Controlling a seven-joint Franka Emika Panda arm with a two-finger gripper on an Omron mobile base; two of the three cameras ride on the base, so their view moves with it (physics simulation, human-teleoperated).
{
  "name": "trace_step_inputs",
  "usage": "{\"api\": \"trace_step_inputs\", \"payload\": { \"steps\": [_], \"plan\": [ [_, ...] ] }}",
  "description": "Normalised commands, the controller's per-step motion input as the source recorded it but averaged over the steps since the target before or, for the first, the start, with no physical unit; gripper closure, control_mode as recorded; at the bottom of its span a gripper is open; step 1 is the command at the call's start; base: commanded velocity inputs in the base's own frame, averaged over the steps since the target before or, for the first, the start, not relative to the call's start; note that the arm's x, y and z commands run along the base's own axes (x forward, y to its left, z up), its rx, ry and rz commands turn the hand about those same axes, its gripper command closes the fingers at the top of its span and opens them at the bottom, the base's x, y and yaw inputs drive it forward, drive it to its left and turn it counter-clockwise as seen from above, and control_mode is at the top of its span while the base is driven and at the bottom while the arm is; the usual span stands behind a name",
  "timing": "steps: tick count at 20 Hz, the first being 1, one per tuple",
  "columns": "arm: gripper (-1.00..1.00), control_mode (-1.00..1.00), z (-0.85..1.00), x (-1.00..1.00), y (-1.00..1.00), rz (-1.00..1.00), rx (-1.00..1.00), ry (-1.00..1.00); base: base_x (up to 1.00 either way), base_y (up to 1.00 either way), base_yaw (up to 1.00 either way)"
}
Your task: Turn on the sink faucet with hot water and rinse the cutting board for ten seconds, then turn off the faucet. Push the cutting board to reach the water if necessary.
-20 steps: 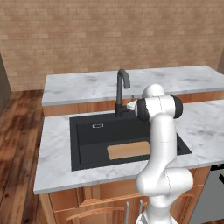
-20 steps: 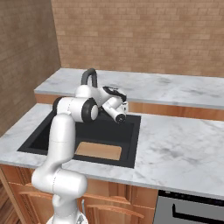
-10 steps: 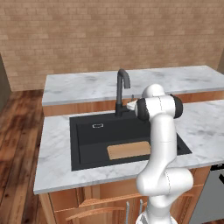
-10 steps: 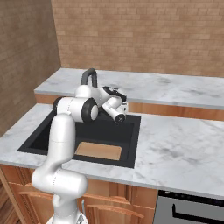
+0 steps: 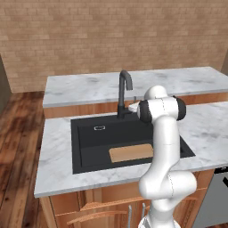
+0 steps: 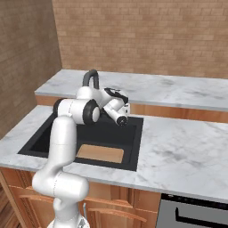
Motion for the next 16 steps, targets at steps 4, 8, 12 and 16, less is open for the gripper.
{"api": "trace_step_inputs", "payload": {
  "steps": [4, 8, 12, 16],
  "plan": [
    [-1.0, -1.0, 0.0, 0.0, 0.11, 0.0, 0.0, 0.0, 0.0, 0.0, 0.0],
    [-1.0, -1.0, 0.0, 0.0, 0.05, 0.0, 0.0, 0.0, 0.0, 0.0, 0.0],
    [-1.0, -1.0, 0.0, 0.05, 0.01, 0.0, 0.0, 0.0, 0.0, 0.0, 0.0],
    [-1.0, -1.0, 0.0, 0.14, 0.0, 0.0, 0.0, 0.0, 0.0, 0.0, 0.0]
  ]
}}
